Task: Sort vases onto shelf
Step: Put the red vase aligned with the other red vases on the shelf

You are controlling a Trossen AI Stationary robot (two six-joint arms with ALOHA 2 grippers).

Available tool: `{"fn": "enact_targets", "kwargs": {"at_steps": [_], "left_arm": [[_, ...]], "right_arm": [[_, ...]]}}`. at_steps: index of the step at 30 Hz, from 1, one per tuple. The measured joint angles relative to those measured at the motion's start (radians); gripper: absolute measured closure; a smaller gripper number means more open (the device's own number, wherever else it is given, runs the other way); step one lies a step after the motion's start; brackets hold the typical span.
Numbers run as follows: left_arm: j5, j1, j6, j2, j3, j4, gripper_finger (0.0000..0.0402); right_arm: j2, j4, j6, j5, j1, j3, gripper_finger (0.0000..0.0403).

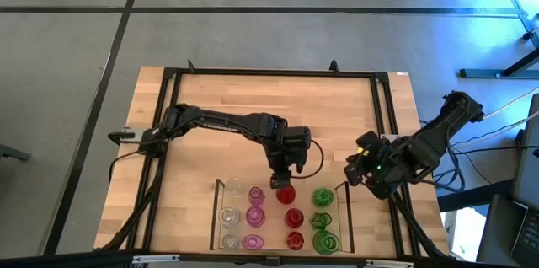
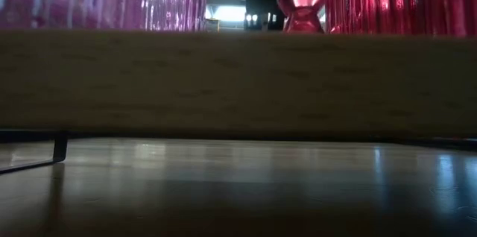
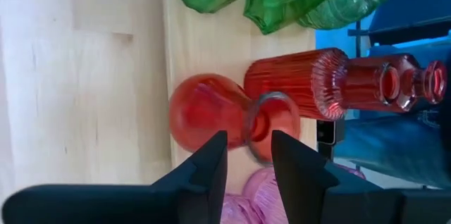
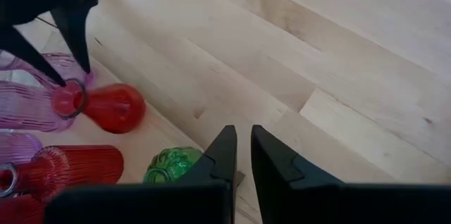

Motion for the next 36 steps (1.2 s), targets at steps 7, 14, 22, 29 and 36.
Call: {"fn": "enact_targets", "kwargs": {"at_steps": [7, 14, 22, 29, 36], "left_arm": [[0.000, 0.033, -0.023, 0.000, 0.020, -0.005, 0.0297], [-0.059, 0.084, -0.035, -0.001, 0.048, -0.076, 0.0313], [0.011, 0.100, -0.007, 0.003, -0.093, -0.088, 0.0364], [0.074, 0.080, -0.004, 0.005, -0.171, -0.036, 0.0400], [0.128, 0.055, -0.039, 0.005, -0.181, 0.055, 0.0397]], "right_arm": [[-0.023, -0.007, 0.000, 0.013, 0.000, 0.000, 0.0374], [-0.023, -0.003, 0.000, 0.018, 0.000, 0.000, 0.0374], [-0.023, -0.017, 0.000, 0.034, 0.000, 0.000, 0.0374], [-0.023, -0.021, 0.000, 0.045, 0.000, 0.000, 0.0374], [-0.022, -0.021, 0.008, 0.047, 0.000, 0.000, 0.0374]]}}
